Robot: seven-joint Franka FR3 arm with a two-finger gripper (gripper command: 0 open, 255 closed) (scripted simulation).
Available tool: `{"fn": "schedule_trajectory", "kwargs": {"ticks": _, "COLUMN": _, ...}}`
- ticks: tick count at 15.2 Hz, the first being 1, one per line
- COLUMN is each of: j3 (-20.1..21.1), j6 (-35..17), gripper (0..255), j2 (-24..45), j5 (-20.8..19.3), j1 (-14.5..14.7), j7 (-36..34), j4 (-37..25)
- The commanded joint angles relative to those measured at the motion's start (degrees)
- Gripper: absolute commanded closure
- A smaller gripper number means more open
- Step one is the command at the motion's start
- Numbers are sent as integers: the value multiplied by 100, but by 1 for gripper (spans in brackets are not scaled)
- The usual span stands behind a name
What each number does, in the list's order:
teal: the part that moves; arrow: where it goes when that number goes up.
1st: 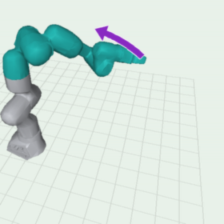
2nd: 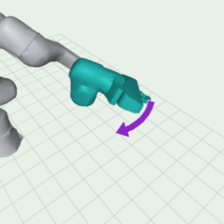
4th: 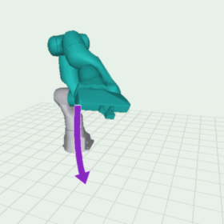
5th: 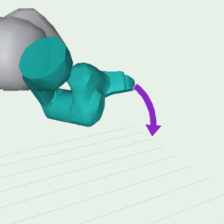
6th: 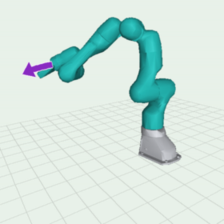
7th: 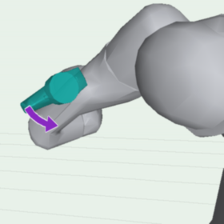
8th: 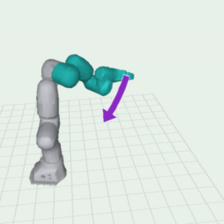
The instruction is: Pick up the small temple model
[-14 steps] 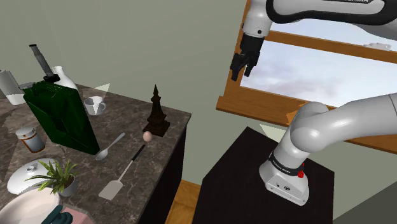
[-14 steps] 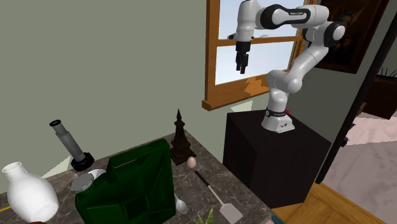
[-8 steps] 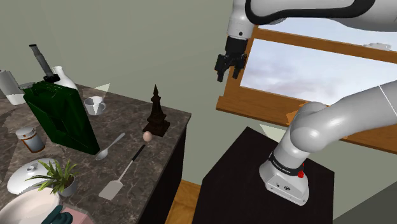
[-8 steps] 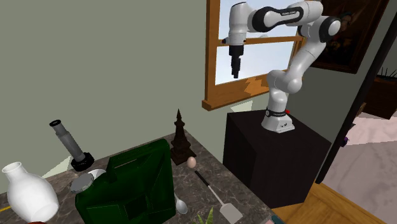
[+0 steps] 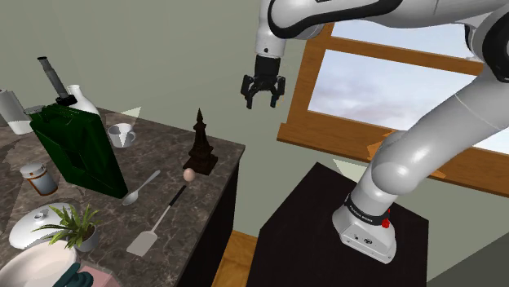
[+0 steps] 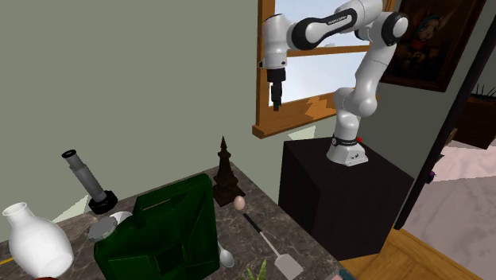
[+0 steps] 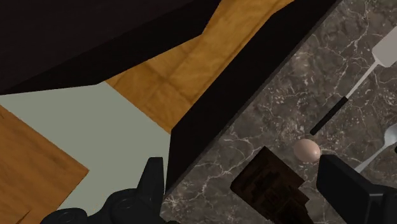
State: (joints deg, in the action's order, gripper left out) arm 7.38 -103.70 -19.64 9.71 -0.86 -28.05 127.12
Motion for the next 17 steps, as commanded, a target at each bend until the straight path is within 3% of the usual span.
{"fn": "schedule_trajectory", "kwargs": {"ticks": 1, "j3": 71, "j6": -113, "gripper": 0, "j2": 525, "j5": 73, "j1": -19, "j7": -306, "j4": -351}}
{"fn": "schedule_trajectory", "kwargs": {"ticks": 9, "j3": 162, "j6": -310, "gripper": 0, "j2": 2474, "j5": 255, "j1": -28, "j7": -1371, "j4": -1897}}
{"fn": "schedule_trajectory", "kwargs": {"ticks": 17, "j3": 72, "j6": -126, "gripper": 0, "j2": 4469, "j5": 438, "j1": 20, "j7": -2312, "j4": -3917}}
